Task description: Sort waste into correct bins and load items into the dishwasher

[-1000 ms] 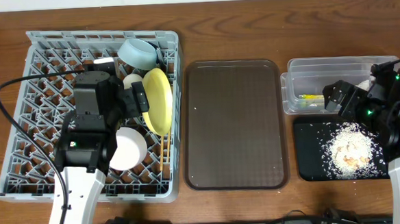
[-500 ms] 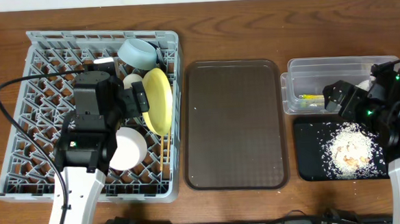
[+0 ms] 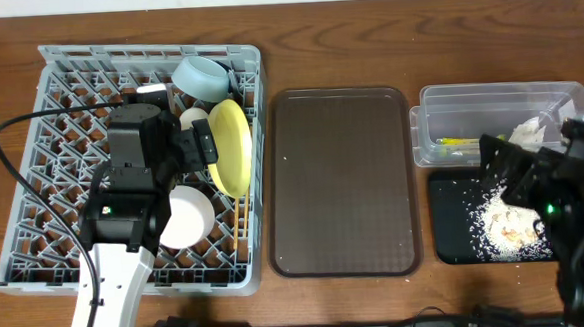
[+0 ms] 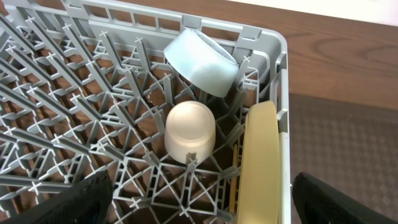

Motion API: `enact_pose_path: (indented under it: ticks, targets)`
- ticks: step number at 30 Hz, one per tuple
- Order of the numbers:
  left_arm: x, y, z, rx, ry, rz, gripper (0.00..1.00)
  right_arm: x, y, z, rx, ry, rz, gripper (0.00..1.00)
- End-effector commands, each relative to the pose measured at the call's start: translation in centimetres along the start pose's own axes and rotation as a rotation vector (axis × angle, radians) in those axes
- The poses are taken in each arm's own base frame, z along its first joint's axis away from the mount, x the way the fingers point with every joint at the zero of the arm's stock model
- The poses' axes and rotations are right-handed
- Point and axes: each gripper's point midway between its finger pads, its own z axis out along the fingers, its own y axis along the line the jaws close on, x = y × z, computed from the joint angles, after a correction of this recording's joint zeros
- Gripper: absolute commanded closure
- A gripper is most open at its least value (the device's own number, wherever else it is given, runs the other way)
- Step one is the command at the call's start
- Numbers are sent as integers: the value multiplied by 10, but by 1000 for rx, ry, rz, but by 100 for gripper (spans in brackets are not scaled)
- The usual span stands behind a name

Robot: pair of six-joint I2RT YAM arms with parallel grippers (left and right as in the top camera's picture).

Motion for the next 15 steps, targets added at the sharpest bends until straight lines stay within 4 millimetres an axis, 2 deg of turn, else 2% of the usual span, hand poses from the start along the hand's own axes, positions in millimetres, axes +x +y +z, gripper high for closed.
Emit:
enact_pose_path:
  ticks: [1, 4, 8, 11, 15]
  targets:
    - [-5, 1, -1, -13, -10, 2, 7, -11, 23, -20, -64, -115, -164, 1]
    - [-5, 1, -1, -13, -10, 2, 6, -28, 53, -42, -171, -289, -321, 1]
    - [-5, 1, -1, -13, -10, 2, 7, -37, 77, -72, -276, -526, -480, 1]
    - [-5, 1, -1, -13, -10, 2, 6, -30, 76, -83, -289, -664, -537, 1]
    - [-5, 1, -1, -13, -10, 2, 6, -8, 67, -79, -299, -753, -552, 1]
